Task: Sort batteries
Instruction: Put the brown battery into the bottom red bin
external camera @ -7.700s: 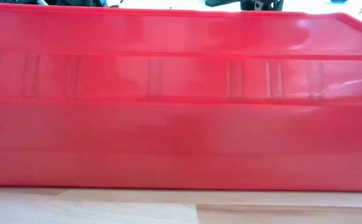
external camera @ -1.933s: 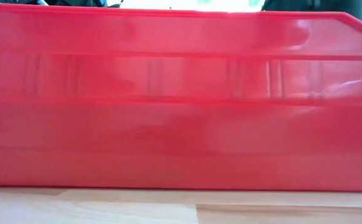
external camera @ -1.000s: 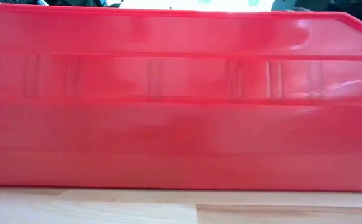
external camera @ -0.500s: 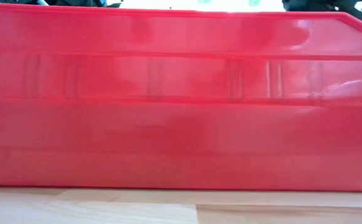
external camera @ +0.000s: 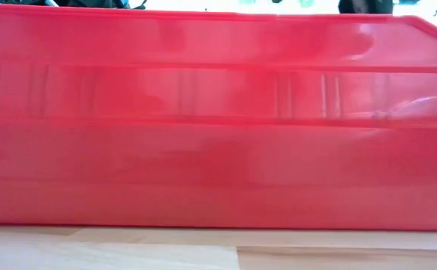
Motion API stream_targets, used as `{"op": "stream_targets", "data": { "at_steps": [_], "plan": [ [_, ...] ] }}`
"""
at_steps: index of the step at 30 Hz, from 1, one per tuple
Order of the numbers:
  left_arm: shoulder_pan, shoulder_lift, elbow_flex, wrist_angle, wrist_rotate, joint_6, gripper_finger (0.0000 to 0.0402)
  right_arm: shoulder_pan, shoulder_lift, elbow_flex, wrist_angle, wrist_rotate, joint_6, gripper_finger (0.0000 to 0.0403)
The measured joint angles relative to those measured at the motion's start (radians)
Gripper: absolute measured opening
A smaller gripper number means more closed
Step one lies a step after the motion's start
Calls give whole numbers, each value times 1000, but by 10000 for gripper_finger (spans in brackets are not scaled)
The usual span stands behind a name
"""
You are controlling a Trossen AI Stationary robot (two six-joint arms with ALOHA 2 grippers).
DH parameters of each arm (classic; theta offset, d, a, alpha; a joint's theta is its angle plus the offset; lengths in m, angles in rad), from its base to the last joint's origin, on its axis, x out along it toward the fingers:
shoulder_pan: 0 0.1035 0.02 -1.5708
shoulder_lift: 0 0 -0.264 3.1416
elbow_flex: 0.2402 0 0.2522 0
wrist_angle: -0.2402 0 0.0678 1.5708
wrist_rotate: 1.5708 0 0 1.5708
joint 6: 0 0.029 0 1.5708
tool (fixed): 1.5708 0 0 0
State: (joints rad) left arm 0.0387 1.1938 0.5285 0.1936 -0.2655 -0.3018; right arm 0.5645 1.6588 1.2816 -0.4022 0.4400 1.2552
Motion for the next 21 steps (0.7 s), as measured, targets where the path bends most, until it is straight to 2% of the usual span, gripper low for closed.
{"op": "stream_targets", "data": {
  "at_steps": [4, 8, 16, 21],
  "plan": [
    [0, 0, 0, 0, -2, 0, 156, -14, 1, 0, 132, -117, -105, 30],
    [0, 0, 0, 0, -2, -1, 156, -22, 4, 0, 138, -233, -131, 30],
    [0, 0, 0, -1, -3, -1, 156, -42, 5, 0, -9, -258, -138, 30],
    [0, 0, 0, -1, -3, -1, 156, -51, 5, 0, -15, -299, -190, 53]
  ]
}}
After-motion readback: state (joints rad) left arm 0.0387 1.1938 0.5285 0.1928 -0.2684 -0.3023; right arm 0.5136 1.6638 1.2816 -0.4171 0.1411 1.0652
